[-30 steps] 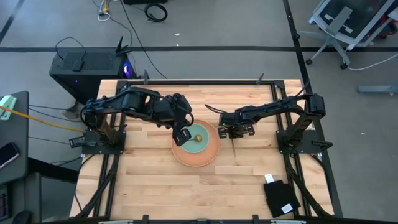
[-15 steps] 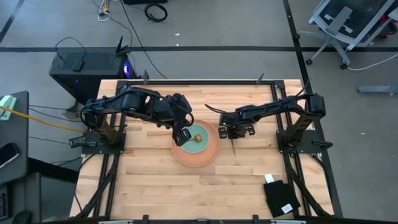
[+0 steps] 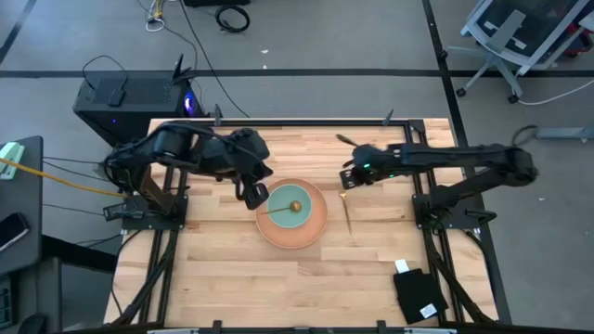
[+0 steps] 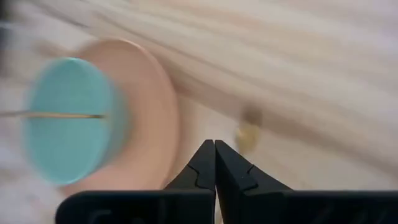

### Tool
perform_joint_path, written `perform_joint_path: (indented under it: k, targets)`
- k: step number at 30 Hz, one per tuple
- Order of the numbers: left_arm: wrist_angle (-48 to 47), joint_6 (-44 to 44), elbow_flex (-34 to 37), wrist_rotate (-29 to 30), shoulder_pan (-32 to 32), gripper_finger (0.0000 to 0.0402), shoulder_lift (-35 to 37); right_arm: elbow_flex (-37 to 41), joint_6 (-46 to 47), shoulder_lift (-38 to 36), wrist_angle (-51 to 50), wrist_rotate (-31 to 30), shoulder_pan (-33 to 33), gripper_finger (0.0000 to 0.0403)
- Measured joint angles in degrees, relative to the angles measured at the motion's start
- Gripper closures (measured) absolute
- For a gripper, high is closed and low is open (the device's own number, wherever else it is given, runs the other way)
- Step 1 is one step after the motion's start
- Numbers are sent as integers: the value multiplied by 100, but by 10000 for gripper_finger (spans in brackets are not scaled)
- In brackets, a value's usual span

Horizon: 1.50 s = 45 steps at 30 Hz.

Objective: Set table place
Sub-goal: Return to Home Position

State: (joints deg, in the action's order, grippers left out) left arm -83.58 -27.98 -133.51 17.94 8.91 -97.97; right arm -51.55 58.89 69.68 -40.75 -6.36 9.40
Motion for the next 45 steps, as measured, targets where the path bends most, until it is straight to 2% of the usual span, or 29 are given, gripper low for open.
perform_joint_path:
  k: [4, 7, 12, 17, 21, 26, 31, 34, 41, 45]
  targets:
    - [-39, 13, 0, 522, 113, 397, 213, -1, -1251, -872, 437, -114, -23, 396]
    - [-328, -75, 1, 763, 234, 395, 372, -4, -2390, -1457, 820, 142, -19, 399]
    - [-618, -67, 29, 776, 414, 397, 595, -4, -3977, -2258, 1408, 1573, -7, 399]
    - [-604, -3, 499, 837, 603, 395, 1104, -4, -4660, -2802, 1669, 2814, -6, 400]
    - [-123, -225, 1642, 887, 642, 397, 1688, -4, -5089, -3051, 1733, 3320, -6, 401]
    - [1514, -3, 3476, 885, 649, 394, 2768, 25, -5472, -3129, 1835, 3404, -6, 401]
    - [3767, 753, 5381, 714, 646, 396, 4036, 614, -5634, -3126, 2957, 3818, 69, 402]
    - [4668, 911, 6374, 452, 574, 392, 4795, 1113, -5336, -3160, 3659, 4091, 200, 402]
    - [5742, 913, 8146, 428, 419, 396, 6470, 2123, -4566, -3203, 4913, 4507, 580, 402]
    - [5991, 880, 8909, 427, 406, 393, 7283, 2534, -4360, -3203, 5478, 4663, 744, 402]
